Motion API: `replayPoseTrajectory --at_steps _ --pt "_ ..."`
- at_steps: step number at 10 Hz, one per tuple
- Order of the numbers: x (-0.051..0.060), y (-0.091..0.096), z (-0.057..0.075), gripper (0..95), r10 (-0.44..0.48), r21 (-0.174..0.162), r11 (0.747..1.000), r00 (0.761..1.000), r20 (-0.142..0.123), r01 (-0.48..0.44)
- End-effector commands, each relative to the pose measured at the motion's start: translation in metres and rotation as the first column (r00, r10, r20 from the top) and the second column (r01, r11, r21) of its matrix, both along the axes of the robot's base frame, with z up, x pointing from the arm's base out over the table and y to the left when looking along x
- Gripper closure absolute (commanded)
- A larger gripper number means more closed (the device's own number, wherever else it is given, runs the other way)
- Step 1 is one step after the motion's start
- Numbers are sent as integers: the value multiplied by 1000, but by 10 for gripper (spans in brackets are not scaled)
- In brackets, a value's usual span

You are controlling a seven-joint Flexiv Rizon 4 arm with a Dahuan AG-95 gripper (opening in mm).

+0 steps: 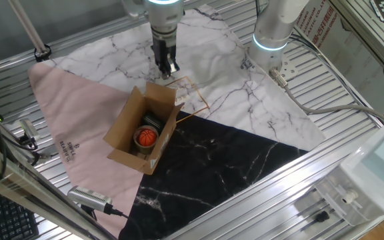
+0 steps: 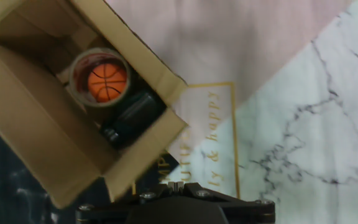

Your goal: Cover the box

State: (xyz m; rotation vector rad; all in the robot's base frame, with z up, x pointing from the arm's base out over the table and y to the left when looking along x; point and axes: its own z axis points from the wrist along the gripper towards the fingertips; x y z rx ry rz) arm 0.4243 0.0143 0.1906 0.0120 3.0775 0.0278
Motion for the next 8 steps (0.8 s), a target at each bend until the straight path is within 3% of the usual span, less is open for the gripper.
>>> replayPoseTrajectory --at_steps 1,4,8 --pt "6 5 -4 950 -4 4 1000 1000 -1 4" --pt "9 6 -3 950 -2 4 1000 1000 0 2" --pt "24 13 1 950 -3 5 1000 1000 -1 3"
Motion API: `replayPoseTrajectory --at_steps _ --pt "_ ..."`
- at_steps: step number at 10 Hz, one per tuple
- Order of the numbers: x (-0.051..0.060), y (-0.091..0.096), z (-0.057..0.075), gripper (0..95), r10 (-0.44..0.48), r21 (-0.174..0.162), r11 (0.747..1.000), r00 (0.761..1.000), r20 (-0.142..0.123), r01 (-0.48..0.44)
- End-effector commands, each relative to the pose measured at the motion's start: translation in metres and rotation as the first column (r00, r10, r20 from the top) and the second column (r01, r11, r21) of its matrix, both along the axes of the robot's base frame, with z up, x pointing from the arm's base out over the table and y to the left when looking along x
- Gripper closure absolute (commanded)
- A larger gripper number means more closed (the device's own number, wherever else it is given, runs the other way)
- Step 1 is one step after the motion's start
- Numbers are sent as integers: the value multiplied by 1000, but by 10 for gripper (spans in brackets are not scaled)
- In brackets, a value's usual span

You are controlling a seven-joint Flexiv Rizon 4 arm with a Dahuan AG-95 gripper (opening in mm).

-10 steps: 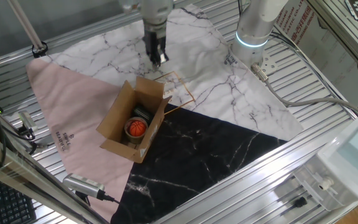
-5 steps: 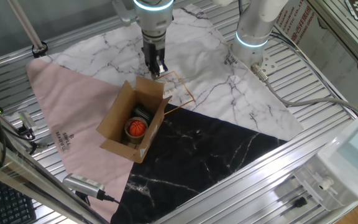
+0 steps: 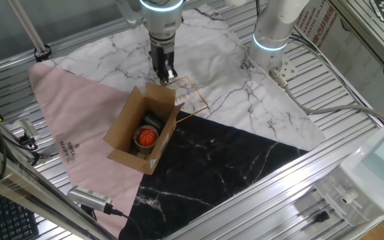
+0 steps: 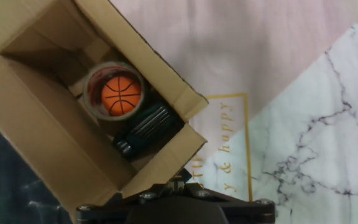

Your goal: Cover the box

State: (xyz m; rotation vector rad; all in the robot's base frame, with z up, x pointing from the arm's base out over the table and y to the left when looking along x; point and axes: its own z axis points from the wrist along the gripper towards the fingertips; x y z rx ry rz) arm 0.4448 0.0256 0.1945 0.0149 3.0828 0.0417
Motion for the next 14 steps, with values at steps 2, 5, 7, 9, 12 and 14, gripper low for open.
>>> replayPoseTrajectory --at_steps 2,5,7,9,12,14 --pt "9 10 -7 950 -7 -2 1000 1000 11 7" --pt "19 22 -10 950 -12 -3 1000 1000 11 12" --pt "25 24 -6 950 -10 -3 1000 1000 9 10" --pt "28 24 -5 950 -8 -2 1000 1000 9 8" --pt "38 28 -20 950 10 -2 1000 1000 7 -10" --pt "49 39 -27 950 18 -4 1000 1000 2 -18"
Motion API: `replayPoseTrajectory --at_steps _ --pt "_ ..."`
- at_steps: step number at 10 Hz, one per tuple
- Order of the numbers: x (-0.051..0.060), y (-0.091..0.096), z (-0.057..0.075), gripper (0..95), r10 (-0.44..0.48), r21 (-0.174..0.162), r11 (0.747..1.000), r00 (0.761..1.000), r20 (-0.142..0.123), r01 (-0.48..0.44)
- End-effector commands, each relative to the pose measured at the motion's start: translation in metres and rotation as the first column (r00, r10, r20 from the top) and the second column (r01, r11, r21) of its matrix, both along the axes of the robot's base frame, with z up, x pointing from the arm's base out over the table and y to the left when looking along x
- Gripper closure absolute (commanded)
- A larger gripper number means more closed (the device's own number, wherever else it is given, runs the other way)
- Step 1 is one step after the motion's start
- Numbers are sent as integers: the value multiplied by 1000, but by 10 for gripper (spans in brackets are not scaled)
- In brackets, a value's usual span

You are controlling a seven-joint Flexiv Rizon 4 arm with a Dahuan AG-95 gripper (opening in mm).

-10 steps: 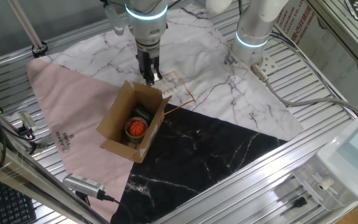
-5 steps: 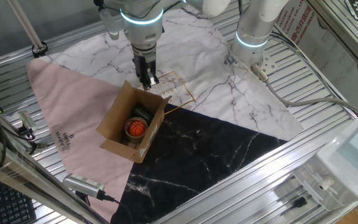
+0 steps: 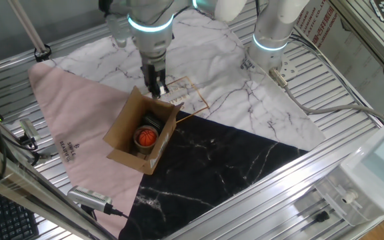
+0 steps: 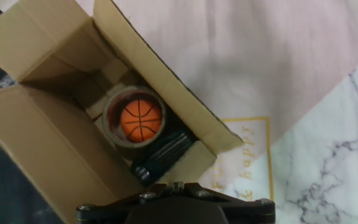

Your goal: Cover the box

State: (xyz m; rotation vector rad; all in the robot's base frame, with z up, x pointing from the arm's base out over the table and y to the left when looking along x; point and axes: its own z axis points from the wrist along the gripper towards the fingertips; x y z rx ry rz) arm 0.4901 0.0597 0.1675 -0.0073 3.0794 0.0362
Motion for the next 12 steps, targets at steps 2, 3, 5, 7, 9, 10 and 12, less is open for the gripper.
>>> replayPoseTrajectory --at_steps 2,3,5,7,9,10,12 --pt "13 19 -5 950 14 0 1000 1000 -8 -14" --pt "15 22 -9 950 23 1 1000 1000 -8 -23" --pt "19 23 -19 950 41 5 999 999 -8 -41" --pt "22 24 -26 950 46 6 999 999 -14 -46" --pt "24 28 -33 950 54 8 998 998 -22 -54" --pt "24 28 -34 950 57 11 998 998 -22 -56" --pt "26 27 -38 950 63 11 998 998 -26 -63"
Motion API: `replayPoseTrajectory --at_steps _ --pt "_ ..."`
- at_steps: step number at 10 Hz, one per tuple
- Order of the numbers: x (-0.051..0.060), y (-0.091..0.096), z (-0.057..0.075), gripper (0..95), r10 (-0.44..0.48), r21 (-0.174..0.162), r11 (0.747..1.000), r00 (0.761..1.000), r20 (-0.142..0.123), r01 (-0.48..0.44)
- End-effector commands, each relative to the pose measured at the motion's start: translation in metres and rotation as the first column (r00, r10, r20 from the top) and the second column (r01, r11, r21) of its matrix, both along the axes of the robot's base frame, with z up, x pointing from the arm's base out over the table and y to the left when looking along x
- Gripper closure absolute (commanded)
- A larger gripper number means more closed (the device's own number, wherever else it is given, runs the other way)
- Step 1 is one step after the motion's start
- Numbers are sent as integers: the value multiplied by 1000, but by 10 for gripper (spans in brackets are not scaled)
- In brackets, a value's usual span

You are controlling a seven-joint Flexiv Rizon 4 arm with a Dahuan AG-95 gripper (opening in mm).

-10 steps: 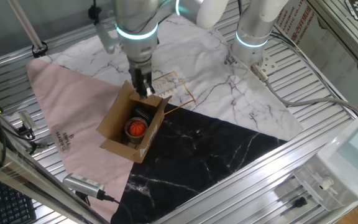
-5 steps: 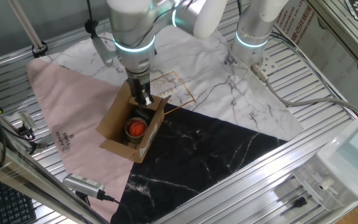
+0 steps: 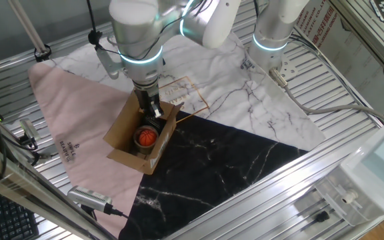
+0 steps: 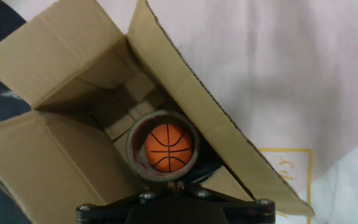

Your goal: Cover the box

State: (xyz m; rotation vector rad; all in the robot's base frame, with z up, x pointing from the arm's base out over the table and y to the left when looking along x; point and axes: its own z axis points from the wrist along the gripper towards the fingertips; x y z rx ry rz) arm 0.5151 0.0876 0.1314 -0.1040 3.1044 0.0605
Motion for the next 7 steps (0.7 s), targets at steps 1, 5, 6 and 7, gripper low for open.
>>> replayPoseTrajectory --at_steps 1,5,6,7 --pt "1 -1 -3 950 0 -2 1000 1000 0 0" --pt "5 -4 -14 950 5 3 1000 1000 0 -5" --pt "5 -5 -16 950 4 4 1000 1000 0 -4" --pt "5 -5 -16 950 4 5 1000 1000 0 -4"
